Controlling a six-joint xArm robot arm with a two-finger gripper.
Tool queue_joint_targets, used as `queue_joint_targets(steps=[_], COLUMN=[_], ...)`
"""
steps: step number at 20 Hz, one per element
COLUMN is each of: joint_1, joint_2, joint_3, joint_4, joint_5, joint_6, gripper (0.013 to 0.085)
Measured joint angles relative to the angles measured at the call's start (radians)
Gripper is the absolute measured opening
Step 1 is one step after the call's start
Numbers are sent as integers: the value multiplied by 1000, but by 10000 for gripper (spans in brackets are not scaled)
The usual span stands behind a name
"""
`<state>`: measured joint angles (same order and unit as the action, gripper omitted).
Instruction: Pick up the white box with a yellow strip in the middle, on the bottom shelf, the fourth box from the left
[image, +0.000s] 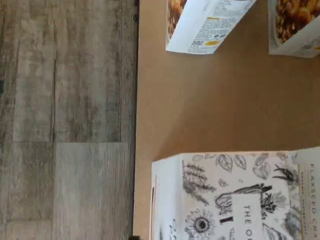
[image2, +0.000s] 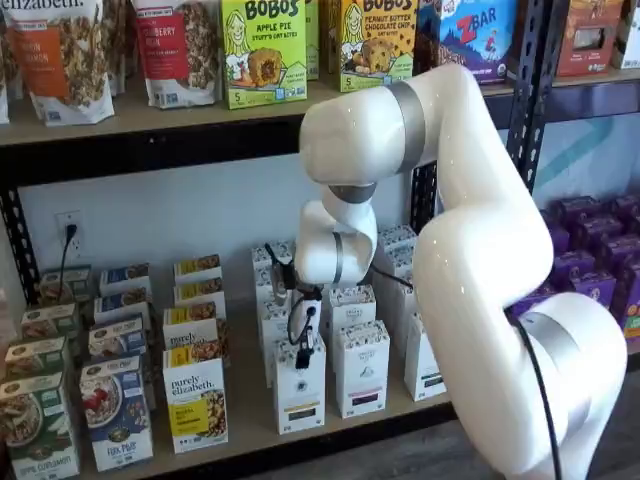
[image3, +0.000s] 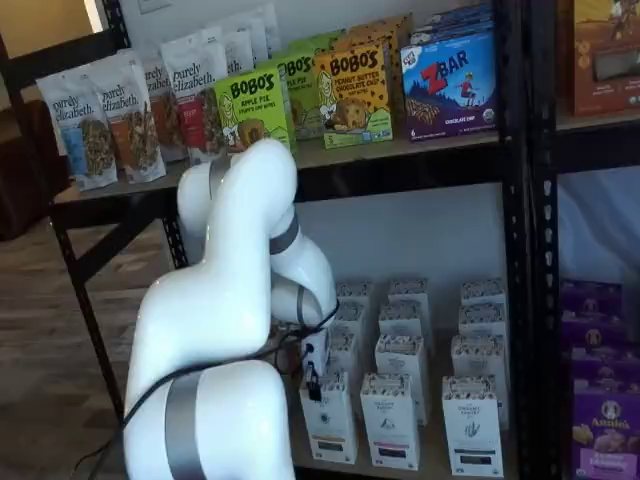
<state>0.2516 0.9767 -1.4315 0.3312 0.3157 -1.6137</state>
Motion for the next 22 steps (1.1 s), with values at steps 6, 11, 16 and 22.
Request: queue_joint_targets(steps=[6,11,16,22], joint_1=[-8,-11,-16,-17], joint_2=[24,39,60,83], joint_3=[-32,-47,-75,-111], joint_4=[-46,-59,-95,-157], joint_5=[15,7,19,52], joint_6=[35,44,72,128], gripper=[850,850,850,850])
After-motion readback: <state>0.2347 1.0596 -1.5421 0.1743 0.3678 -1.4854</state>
